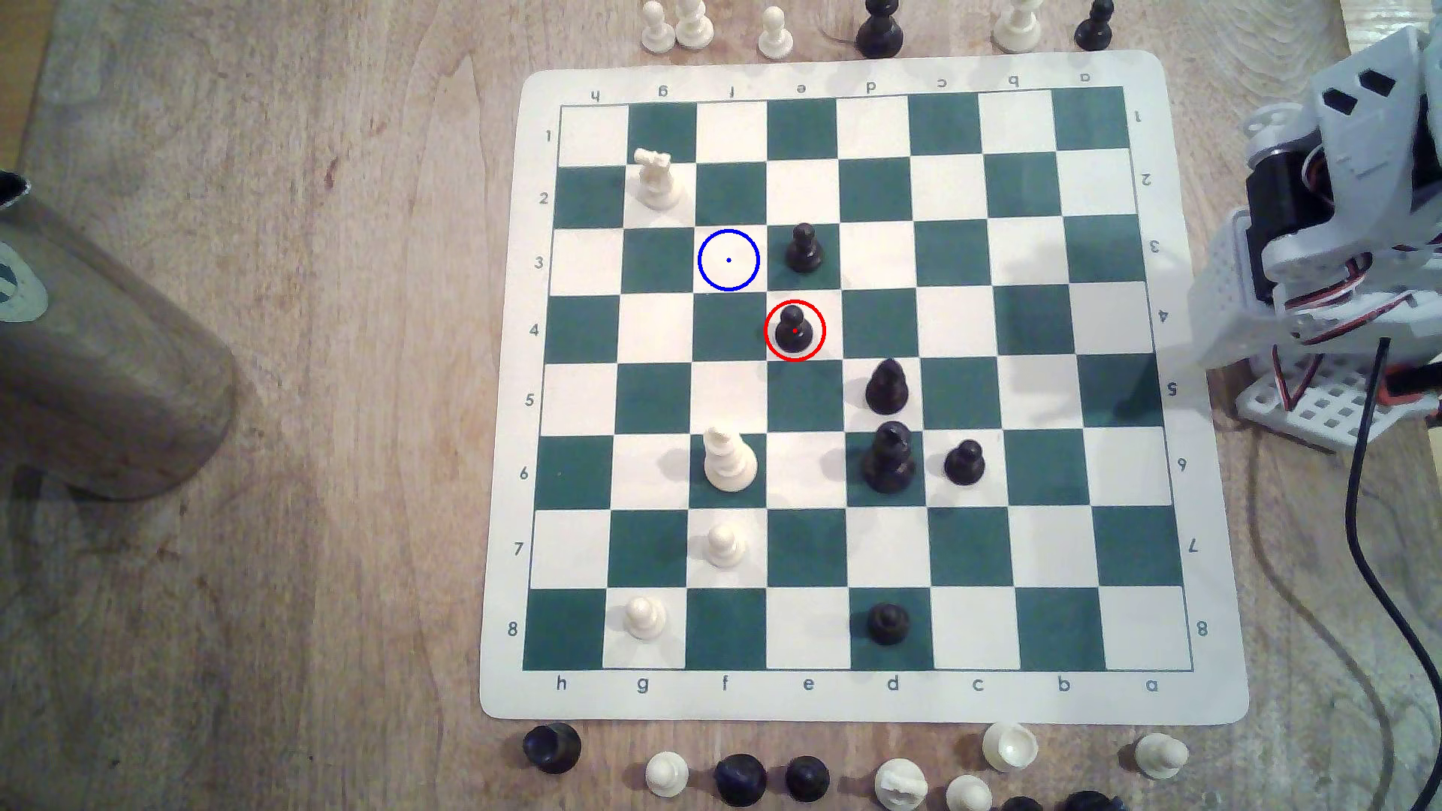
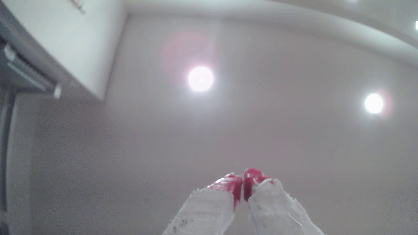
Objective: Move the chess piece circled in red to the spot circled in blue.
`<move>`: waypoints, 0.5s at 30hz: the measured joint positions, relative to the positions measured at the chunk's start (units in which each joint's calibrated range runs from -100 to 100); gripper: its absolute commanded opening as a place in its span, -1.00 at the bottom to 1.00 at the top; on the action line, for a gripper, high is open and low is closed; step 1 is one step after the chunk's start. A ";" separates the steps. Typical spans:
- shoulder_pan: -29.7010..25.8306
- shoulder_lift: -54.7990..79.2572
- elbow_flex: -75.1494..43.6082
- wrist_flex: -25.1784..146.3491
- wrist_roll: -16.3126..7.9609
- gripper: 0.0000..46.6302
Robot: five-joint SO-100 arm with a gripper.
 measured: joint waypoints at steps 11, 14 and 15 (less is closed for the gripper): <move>-1.55 0.08 -6.87 33.55 -0.05 -0.99; -1.62 0.17 -10.30 45.02 -0.05 -0.99; -1.77 0.08 -11.75 49.08 -0.05 -0.99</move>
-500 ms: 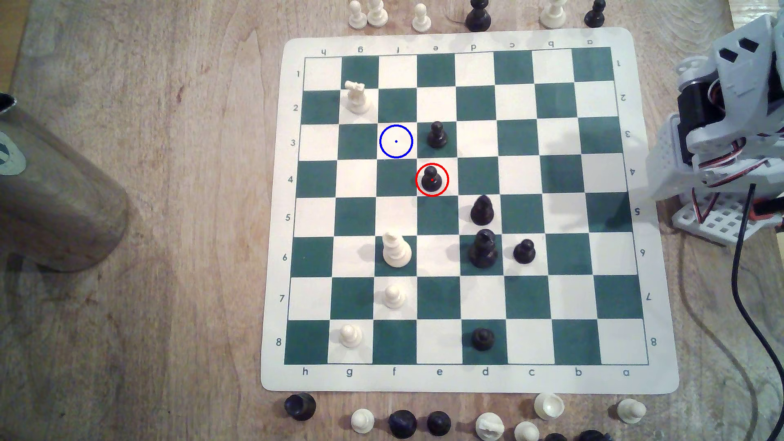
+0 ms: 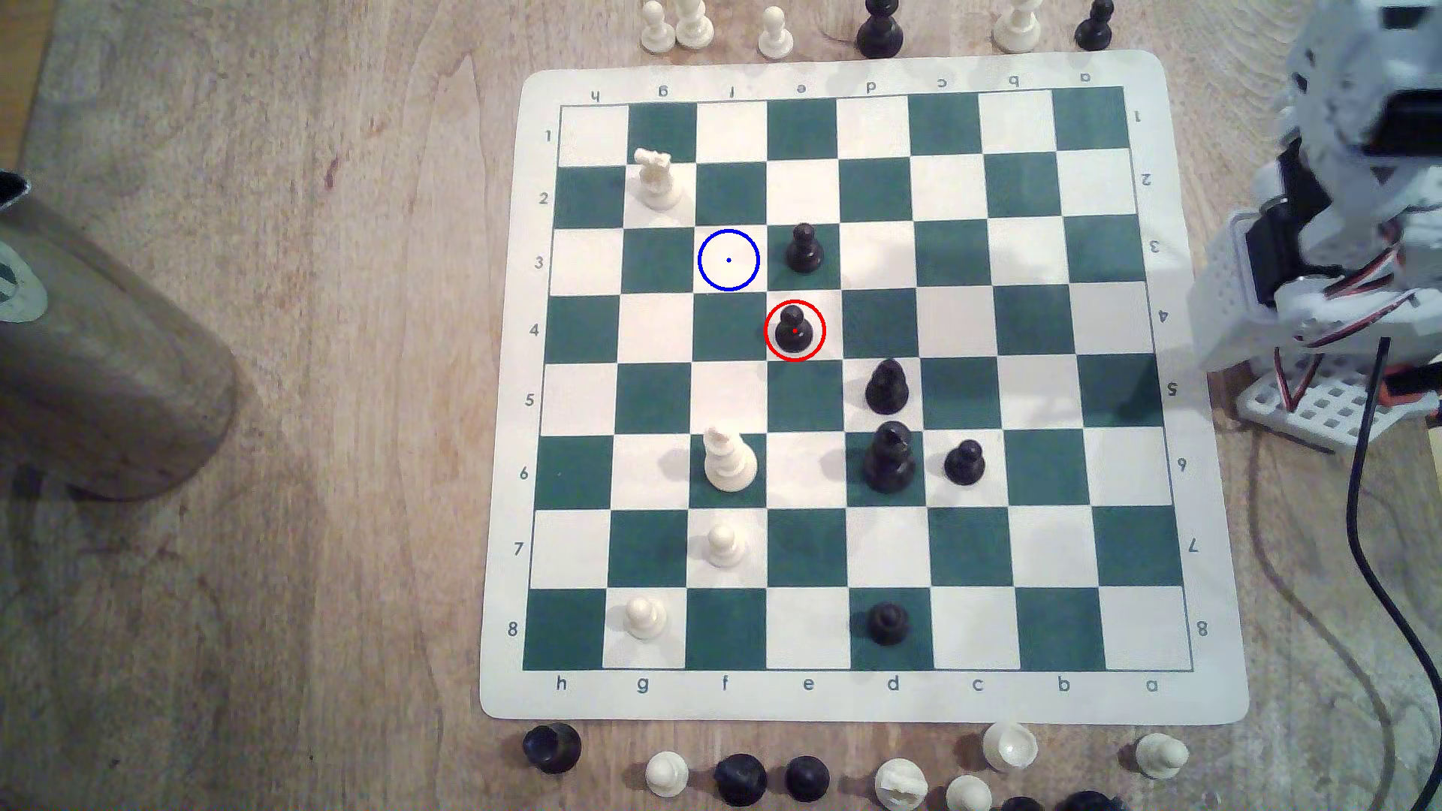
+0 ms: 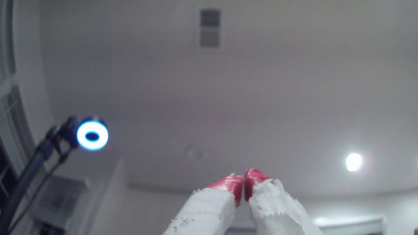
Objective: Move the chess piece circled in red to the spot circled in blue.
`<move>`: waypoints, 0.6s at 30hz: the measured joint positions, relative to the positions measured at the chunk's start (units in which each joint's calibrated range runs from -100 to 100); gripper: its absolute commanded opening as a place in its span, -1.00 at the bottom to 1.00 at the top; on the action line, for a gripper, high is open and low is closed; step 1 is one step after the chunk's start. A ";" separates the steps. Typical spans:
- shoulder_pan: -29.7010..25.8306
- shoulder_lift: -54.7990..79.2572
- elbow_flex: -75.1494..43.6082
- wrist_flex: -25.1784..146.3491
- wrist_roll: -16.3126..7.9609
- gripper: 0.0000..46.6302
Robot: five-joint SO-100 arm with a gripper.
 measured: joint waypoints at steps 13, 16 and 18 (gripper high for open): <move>-0.59 0.08 -20.42 68.76 -0.20 -0.99; 0.81 0.08 -20.79 80.48 -0.24 -0.99; 1.70 0.08 -20.79 86.69 -0.24 -0.78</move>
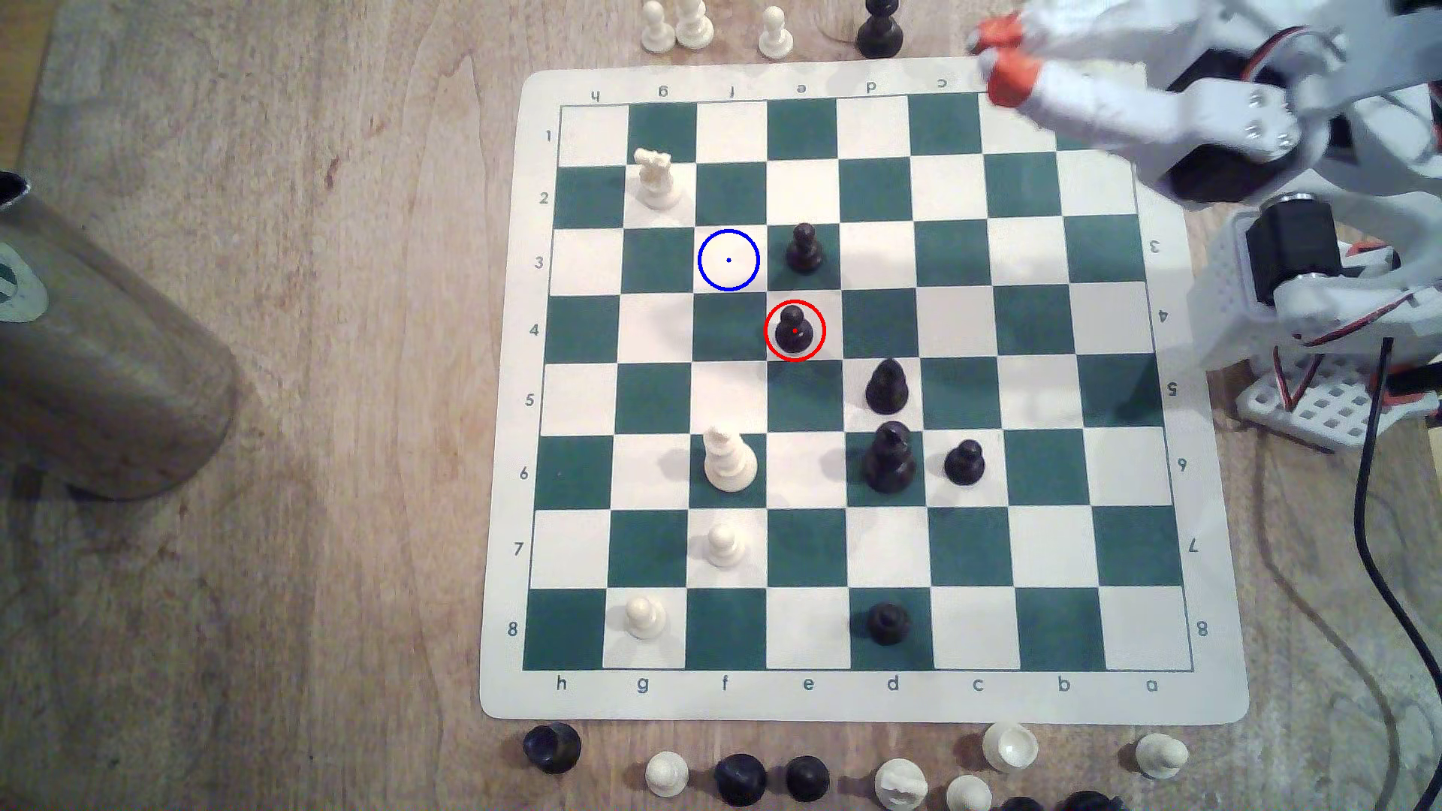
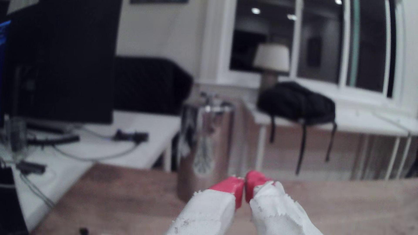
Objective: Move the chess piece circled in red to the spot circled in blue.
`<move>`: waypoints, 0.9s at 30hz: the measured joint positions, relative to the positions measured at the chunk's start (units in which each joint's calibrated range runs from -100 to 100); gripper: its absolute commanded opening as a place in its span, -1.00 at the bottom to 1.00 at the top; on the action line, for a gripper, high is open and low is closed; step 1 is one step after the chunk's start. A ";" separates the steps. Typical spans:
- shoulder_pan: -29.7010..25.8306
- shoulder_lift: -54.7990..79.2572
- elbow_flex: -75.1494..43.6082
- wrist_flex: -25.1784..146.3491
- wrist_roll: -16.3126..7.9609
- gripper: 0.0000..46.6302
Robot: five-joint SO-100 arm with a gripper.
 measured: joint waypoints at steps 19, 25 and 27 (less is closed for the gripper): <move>0.66 6.95 0.09 20.88 -0.88 -0.84; -0.07 21.20 -4.25 20.88 -2.78 -0.69; -0.44 28.99 -8.68 20.88 -4.40 -0.65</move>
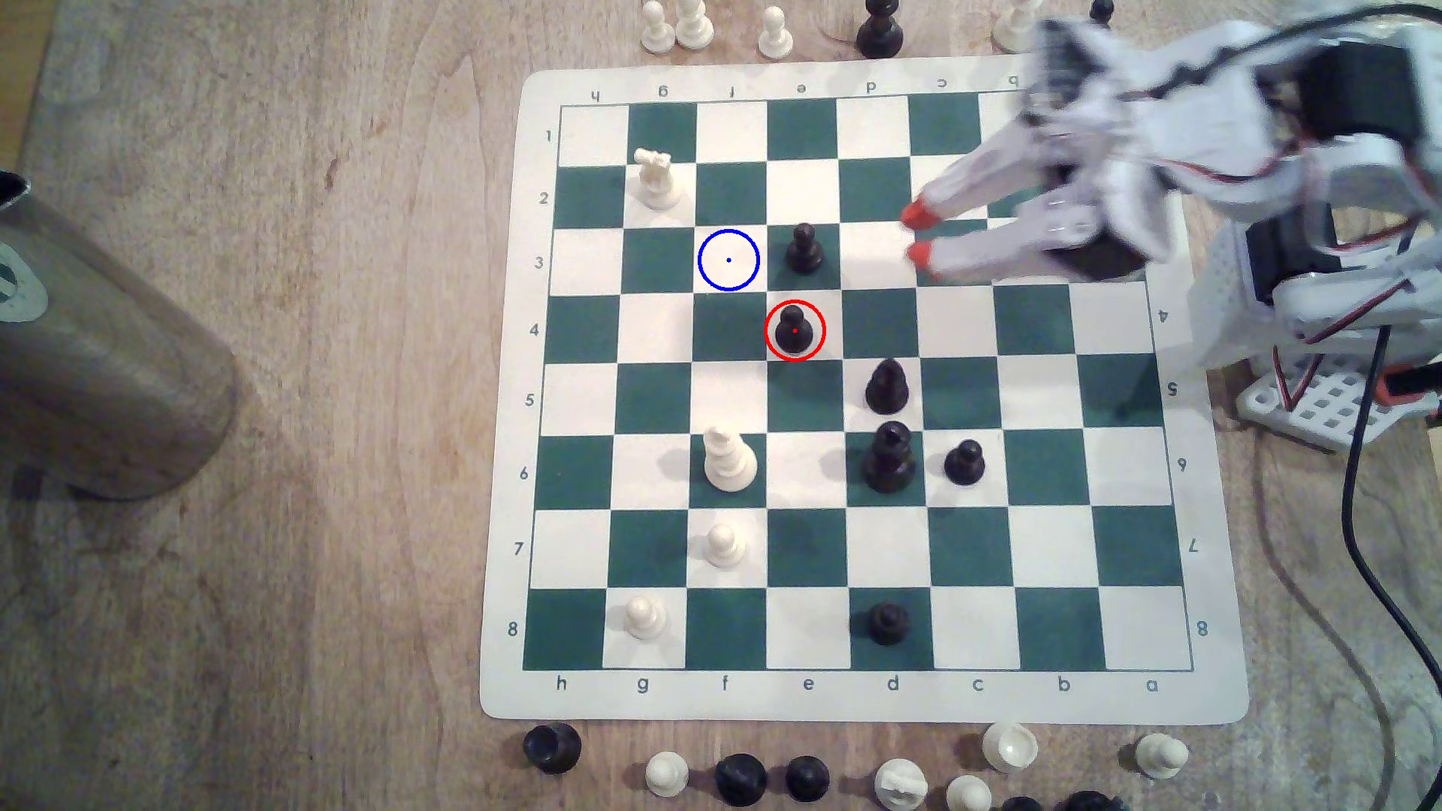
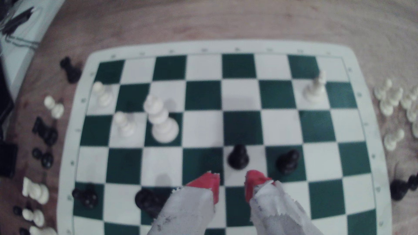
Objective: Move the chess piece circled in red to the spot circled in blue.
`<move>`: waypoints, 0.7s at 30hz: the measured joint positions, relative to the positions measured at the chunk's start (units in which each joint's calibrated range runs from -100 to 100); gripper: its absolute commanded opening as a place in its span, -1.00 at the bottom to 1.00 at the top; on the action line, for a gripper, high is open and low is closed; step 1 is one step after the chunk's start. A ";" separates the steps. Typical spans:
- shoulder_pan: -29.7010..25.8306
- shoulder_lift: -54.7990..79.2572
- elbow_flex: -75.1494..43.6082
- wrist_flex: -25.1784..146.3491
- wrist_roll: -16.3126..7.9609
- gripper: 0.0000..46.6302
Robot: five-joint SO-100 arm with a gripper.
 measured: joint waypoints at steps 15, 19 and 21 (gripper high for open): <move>2.43 28.24 -17.71 1.59 -5.37 -0.30; 3.32 34.77 -20.52 0.88 -6.25 -0.30; 3.47 37.79 -21.69 0.48 -6.25 -0.29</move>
